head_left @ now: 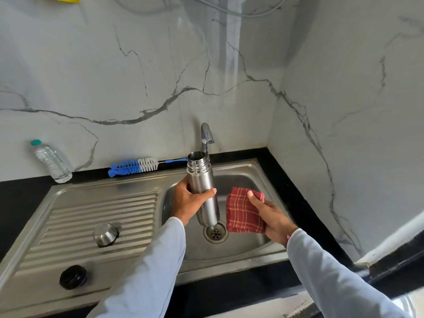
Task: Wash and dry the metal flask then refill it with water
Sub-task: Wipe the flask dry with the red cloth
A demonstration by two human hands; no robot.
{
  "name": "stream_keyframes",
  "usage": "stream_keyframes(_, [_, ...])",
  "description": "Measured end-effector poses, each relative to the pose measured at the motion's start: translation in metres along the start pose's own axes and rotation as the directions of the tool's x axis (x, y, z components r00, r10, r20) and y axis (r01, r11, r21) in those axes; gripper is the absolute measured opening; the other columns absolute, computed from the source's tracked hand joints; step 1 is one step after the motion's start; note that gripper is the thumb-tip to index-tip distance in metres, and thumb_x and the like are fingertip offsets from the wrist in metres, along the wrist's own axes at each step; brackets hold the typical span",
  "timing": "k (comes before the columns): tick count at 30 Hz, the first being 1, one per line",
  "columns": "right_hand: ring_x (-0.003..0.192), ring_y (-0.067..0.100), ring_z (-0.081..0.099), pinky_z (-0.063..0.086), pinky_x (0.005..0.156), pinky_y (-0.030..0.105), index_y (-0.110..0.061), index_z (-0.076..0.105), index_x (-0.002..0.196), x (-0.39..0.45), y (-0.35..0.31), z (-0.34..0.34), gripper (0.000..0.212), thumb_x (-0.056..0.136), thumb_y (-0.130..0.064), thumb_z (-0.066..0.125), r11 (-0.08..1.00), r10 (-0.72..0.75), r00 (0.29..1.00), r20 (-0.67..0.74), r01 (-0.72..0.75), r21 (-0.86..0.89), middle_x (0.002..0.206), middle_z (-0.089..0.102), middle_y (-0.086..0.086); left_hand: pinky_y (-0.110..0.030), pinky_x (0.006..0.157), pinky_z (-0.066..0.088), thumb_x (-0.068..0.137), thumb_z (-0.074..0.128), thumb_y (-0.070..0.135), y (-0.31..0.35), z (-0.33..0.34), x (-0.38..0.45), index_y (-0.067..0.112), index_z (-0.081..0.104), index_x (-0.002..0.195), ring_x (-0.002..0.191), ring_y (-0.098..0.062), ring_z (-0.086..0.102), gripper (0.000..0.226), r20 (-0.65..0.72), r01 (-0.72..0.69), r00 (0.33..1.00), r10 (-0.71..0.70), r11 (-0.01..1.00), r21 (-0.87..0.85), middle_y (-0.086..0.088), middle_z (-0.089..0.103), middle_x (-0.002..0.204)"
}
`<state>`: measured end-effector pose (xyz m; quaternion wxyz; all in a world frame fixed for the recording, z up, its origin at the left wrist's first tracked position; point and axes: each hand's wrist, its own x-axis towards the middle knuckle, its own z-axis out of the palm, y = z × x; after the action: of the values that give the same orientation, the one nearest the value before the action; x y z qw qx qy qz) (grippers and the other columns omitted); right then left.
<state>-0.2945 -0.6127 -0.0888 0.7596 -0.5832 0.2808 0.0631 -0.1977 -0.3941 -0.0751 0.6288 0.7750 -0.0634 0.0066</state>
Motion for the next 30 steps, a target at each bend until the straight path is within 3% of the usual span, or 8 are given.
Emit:
stream_keyframes(3, [0.098, 0.028, 0.075, 0.061, 0.084, 0.047, -0.013, 0.056, 0.127, -0.004, 0.002, -0.004, 0.073, 0.076, -0.060, 0.078, 1.000, 0.017, 0.999, 0.037, -0.016, -0.019, 0.107, 0.077, 0.012, -0.027, 0.071, 0.055, 0.067, 0.094, 0.013, 0.004, -0.002, -0.009, 0.020, 0.069, 0.098, 0.078, -0.010, 0.072, 0.041, 0.003, 0.011, 1.000, -0.011, 1.000, -0.004, 0.003, 0.076, 0.089])
stream_keyframes(6, [0.096, 0.028, 0.075, 0.062, 0.077, 0.046, -0.014, 0.052, 0.131, -0.009, 0.003, -0.003, 0.084, 0.070, -0.065, 0.081, 0.999, 0.009, 0.998, 0.055, -0.007, -0.034, 0.108, 0.076, 0.012, -0.033, 0.077, 0.059, 0.064, 0.095, 0.021, 0.005, -0.013, -0.025, 0.023, 0.070, 0.098, 0.082, -0.013, 0.074, 0.043, -0.003, 0.027, 1.000, -0.027, 1.000, 0.004, 0.004, 0.077, 0.090])
stream_keyframes(8, [0.093, 0.026, 0.076, 0.061, 0.071, 0.042, -0.014, 0.055, 0.124, -0.011, 0.005, 0.002, 0.071, 0.076, -0.061, 0.078, 0.998, 0.009, 0.997, 0.083, -0.004, -0.057, 0.104, 0.077, 0.012, -0.037, 0.080, 0.061, 0.059, 0.093, 0.030, 0.005, -0.023, -0.035, 0.026, 0.070, 0.097, 0.085, -0.015, 0.075, 0.045, -0.014, 0.039, 0.999, -0.039, 0.999, 0.013, 0.003, 0.078, 0.092])
stream_keyframes(11, [0.088, 0.026, 0.076, 0.059, 0.065, 0.037, -0.014, 0.062, 0.112, -0.019, 0.007, 0.020, 0.044, 0.089, -0.050, 0.070, 0.998, 0.014, 0.989, 0.149, -0.004, -0.067, 0.097, 0.078, 0.010, -0.038, 0.083, 0.061, 0.063, 0.095, 0.024, 0.005, -0.046, -0.056, 0.026, 0.070, 0.099, 0.086, -0.014, 0.075, 0.044, -0.074, 0.055, 0.996, -0.054, 0.998, 0.017, 0.004, 0.078, 0.094])
stream_keyframes(17, [0.096, 0.030, 0.075, 0.059, 0.087, 0.051, -0.017, 0.059, 0.126, -0.024, 0.016, 0.072, 0.061, 0.082, -0.057, 0.074, 0.994, 0.061, 0.946, 0.317, -0.029, -0.107, 0.107, 0.077, 0.010, -0.032, 0.081, 0.059, 0.065, 0.096, 0.020, 0.010, -0.109, -0.096, 0.027, 0.070, 0.098, 0.086, -0.009, 0.075, 0.043, -0.241, 0.094, 0.967, -0.081, 0.994, 0.046, 0.008, 0.078, 0.092])
stream_keyframes(21, [0.095, 0.028, 0.075, 0.061, 0.071, 0.039, -0.014, 0.060, 0.124, -0.032, 0.019, 0.117, 0.054, 0.087, -0.052, 0.071, 0.992, 0.074, 0.915, 0.396, -0.028, -0.121, 0.108, 0.077, 0.011, -0.031, 0.082, 0.059, 0.064, 0.096, 0.024, 0.010, -0.167, -0.115, 0.027, 0.070, 0.101, 0.086, -0.007, 0.074, 0.045, -0.367, 0.148, 0.924, -0.107, 0.985, 0.086, 0.008, 0.078, 0.095])
stream_keyframes(25, [0.095, 0.026, 0.076, 0.060, 0.077, 0.042, -0.014, 0.062, 0.122, -0.033, 0.025, 0.155, 0.052, 0.088, -0.052, 0.071, 0.989, 0.072, 0.891, 0.448, -0.007, -0.146, 0.104, 0.078, 0.010, -0.024, 0.078, 0.055, 0.067, 0.095, 0.022, 0.014, -0.223, -0.125, 0.024, 0.067, 0.108, 0.090, -0.005, 0.070, 0.050, -0.468, 0.176, 0.878, -0.103, 0.978, 0.116, 0.009, 0.074, 0.100])
stream_keyframes(30, [0.094, 0.027, 0.076, 0.060, 0.078, 0.042, -0.016, 0.063, 0.122, -0.030, 0.030, 0.206, 0.051, 0.086, -0.052, 0.072, 0.984, 0.072, 0.884, 0.462, 0.012, -0.176, 0.103, 0.078, 0.009, -0.035, 0.088, 0.058, 0.067, 0.095, 0.023, 0.008, -0.292, -0.128, 0.020, 0.070, 0.110, 0.095, -0.012, 0.072, 0.049, -0.544, 0.205, 0.832, -0.110, 0.972, 0.118, 0.004, 0.076, 0.101])
